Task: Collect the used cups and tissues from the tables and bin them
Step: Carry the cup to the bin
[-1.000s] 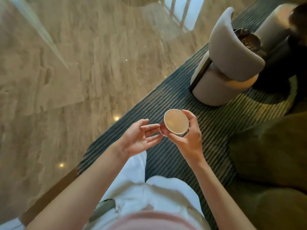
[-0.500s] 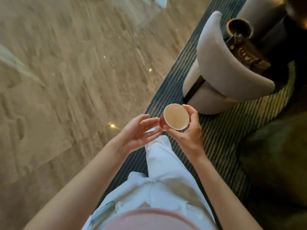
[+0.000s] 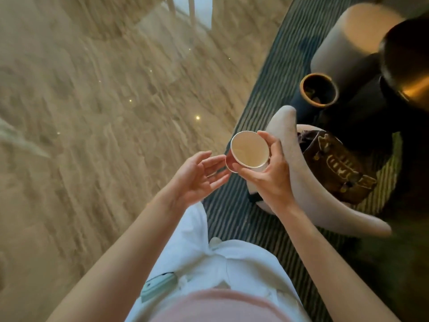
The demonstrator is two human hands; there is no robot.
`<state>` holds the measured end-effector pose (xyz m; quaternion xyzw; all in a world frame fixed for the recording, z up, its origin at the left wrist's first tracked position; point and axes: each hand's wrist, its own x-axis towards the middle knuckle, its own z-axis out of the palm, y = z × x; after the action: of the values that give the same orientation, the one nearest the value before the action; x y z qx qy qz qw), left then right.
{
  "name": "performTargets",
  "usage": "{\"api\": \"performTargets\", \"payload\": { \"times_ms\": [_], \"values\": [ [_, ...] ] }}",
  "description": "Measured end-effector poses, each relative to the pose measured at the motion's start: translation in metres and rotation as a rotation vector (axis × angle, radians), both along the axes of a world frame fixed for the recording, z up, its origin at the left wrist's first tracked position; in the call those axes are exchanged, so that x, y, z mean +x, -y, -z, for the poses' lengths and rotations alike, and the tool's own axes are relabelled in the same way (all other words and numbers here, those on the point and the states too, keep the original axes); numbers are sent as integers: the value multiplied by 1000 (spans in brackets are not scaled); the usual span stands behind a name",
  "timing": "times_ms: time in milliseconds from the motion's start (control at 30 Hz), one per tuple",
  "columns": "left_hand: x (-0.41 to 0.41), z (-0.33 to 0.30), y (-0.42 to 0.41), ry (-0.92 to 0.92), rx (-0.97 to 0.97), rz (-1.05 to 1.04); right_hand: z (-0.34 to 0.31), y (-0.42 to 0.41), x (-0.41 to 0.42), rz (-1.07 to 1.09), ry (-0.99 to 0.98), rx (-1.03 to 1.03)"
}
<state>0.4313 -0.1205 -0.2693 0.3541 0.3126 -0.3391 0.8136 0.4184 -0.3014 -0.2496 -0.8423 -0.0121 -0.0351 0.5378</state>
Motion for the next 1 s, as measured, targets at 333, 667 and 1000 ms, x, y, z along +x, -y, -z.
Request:
{"api": "performTargets", "payload": {
  "times_ms": [333,667,1000],
  "values": [
    [312,3,7,-6,49,249,13,-6,263,292,-50,118],
    [538,38,130,-94,104,603,52,85,443,628,-114,239],
    [747,40,336,-83,89,933,51,258,615,911,-103,209]
  ]
}}
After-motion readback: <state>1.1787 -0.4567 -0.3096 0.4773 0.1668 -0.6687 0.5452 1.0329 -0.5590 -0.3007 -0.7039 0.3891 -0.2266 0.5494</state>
